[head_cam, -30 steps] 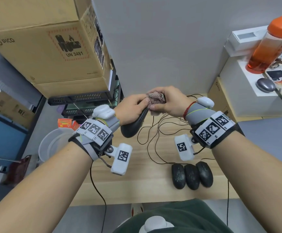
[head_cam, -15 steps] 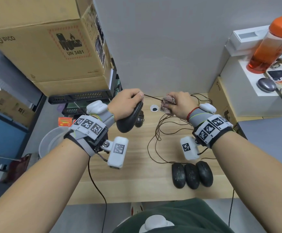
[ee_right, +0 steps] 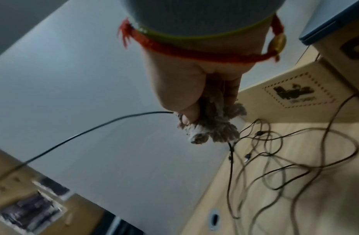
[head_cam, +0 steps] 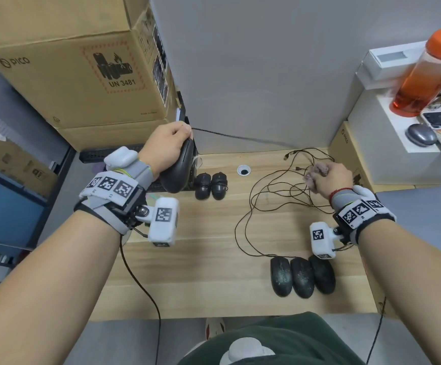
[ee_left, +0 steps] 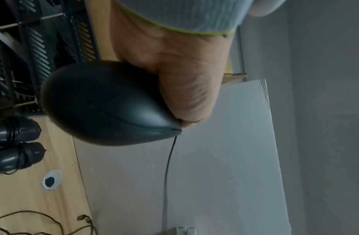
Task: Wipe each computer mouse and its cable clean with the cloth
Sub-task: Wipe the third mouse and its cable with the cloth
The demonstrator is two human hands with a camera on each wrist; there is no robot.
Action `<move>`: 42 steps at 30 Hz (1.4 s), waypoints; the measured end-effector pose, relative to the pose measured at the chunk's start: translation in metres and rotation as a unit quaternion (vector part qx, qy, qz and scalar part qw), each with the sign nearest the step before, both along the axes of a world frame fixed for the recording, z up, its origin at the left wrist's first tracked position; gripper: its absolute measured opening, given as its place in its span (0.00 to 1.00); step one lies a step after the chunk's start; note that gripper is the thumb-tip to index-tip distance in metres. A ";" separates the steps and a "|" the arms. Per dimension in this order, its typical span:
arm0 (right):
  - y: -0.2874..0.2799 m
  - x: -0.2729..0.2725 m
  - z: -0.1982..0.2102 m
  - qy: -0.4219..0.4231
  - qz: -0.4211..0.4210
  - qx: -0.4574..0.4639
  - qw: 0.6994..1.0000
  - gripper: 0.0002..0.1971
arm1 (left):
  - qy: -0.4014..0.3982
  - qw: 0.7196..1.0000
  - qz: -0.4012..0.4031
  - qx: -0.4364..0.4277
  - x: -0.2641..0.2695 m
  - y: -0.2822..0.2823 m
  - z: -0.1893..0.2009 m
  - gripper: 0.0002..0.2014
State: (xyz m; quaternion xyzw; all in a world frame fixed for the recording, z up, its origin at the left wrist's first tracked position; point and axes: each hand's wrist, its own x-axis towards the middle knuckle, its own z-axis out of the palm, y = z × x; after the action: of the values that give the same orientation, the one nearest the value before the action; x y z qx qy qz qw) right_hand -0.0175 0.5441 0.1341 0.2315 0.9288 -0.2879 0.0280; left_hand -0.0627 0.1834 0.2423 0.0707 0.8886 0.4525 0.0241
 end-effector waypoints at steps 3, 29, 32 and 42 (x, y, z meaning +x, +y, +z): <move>-0.017 -0.008 0.025 0.084 0.008 -0.045 0.995 0.07 | -0.019 0.998 -0.019 -0.063 0.003 0.011 -0.012 0.17; -0.117 -0.001 0.085 0.100 0.278 -0.190 0.936 0.07 | -0.042 0.990 -0.121 0.066 0.029 0.073 -0.016 0.14; -0.113 -0.002 0.084 0.093 0.282 -0.174 0.939 0.13 | -0.035 0.991 -0.124 0.032 0.030 0.071 -0.015 0.11; -0.108 -0.007 0.077 0.110 0.263 -0.125 0.950 0.05 | -0.019 0.997 -0.076 0.020 0.032 0.067 -0.012 0.22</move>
State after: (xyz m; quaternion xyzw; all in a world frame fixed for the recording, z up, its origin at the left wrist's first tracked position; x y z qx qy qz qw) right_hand -0.0246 0.4357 0.2111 -0.0597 0.9108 -0.4075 0.0289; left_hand -0.0310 0.2509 0.2307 0.1296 0.8707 0.4688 0.0735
